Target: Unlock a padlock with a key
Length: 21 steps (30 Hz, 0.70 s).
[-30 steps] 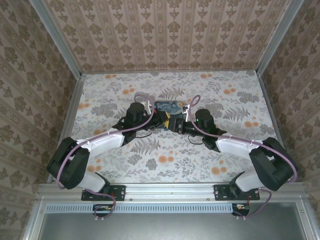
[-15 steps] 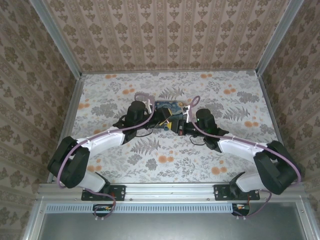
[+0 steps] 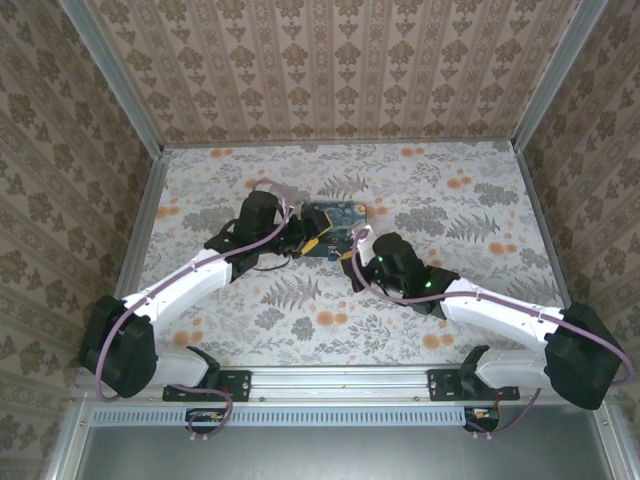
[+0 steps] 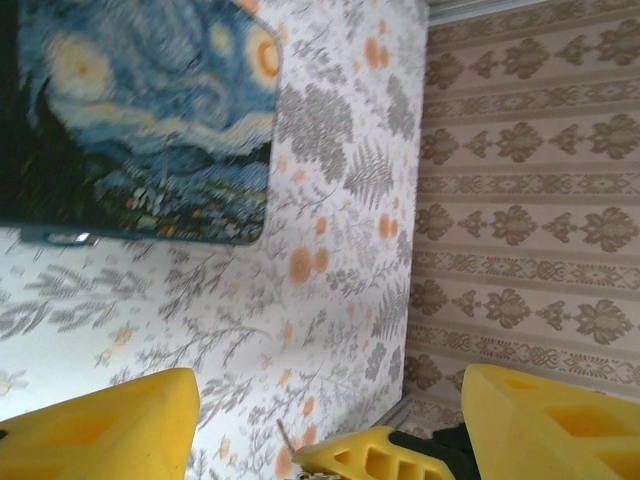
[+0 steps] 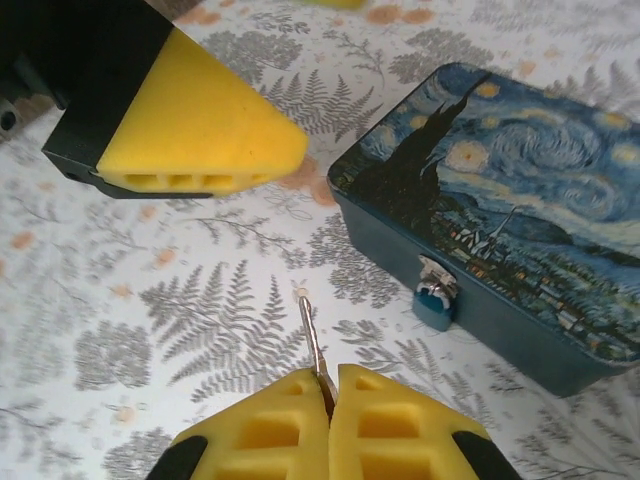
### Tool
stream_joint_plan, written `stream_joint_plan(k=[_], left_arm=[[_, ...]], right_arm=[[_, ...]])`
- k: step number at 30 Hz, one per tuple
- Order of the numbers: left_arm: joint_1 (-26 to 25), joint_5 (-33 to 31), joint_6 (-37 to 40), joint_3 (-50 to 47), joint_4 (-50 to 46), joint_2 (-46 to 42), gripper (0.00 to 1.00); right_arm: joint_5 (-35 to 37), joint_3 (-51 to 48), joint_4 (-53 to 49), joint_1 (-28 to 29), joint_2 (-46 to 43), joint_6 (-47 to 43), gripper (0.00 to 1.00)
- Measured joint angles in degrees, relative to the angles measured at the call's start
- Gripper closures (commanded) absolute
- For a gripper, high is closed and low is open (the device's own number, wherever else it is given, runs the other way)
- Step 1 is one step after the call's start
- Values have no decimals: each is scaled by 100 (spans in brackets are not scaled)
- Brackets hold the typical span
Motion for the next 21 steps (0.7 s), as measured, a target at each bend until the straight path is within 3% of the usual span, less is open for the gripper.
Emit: stream_joint_plan(k=[8,21], left_arm=[[-216,13,-302,7,-439,50,36],[-476,-13,-623,17,-396,374,54]], right_arm=[[1574,9,275,855,175,-1246,100],[2391,131,640,1268,459,-2065,100]])
